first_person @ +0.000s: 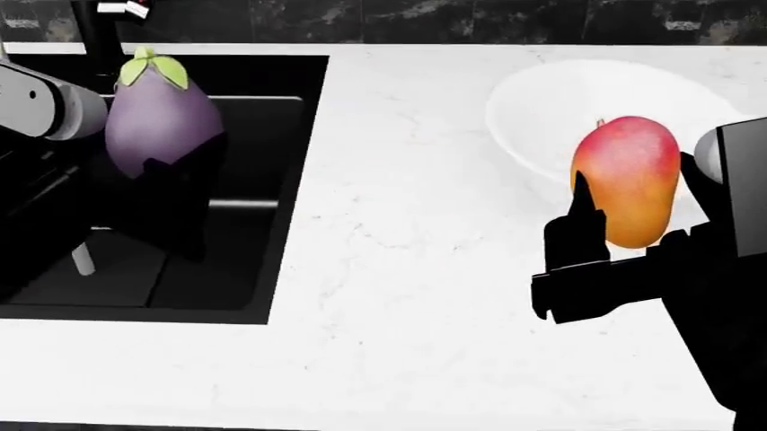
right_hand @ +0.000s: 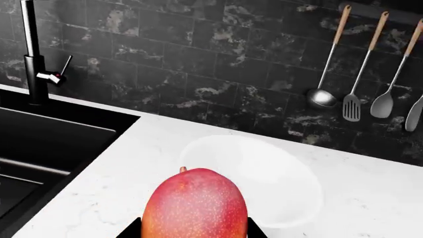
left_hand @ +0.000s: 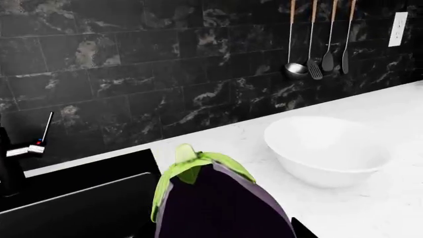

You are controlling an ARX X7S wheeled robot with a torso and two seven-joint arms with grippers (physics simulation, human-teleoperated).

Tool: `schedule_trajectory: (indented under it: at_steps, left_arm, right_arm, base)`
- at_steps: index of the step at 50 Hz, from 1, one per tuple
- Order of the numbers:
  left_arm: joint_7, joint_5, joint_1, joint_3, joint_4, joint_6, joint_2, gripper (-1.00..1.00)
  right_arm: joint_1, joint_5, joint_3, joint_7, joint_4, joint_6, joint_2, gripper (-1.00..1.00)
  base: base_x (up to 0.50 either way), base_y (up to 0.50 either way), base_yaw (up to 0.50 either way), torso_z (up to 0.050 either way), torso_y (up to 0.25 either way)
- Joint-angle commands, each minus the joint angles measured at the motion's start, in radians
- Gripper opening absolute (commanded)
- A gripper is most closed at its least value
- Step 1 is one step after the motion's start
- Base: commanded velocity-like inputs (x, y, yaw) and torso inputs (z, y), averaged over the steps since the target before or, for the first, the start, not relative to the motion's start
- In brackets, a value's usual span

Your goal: Pick the eggplants and mangos from the sink and place them in one bowl. Place the bell pepper in the other bowl. Then turn off the sink faucet.

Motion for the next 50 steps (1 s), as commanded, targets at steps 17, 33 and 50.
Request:
schedule_trajectory:
  at_steps: [17,33,50]
  left_arm:
    - [-0.011,0.014,-0.01,0.008,-0.024,0.028,0.03,-1.0]
    - [-0.009,0.012,-0.017,-0.004,-0.035,0.038,0.022,-1.0]
    - [-0.003,0.01,-0.009,-0.009,-0.037,0.048,0.013,-1.0]
  right_arm:
    - [-0.048,-0.047,0.035,-0.021,-0.014,-0.044,0.029,-1.0]
    - [-0.033,-0.097,0.012,-0.043,-0.017,-0.048,0.02,-1.0]
    - [-0.008,-0.092,0.004,-0.041,0.003,-0.034,0.015,-1.0]
  base:
    - [0.05,-0.5,0.0,0.0,0.001]
    - [0.33,-0.37,0.0,0.0,0.001]
    - [0.48,-0.11,0.0,0.001,0.002]
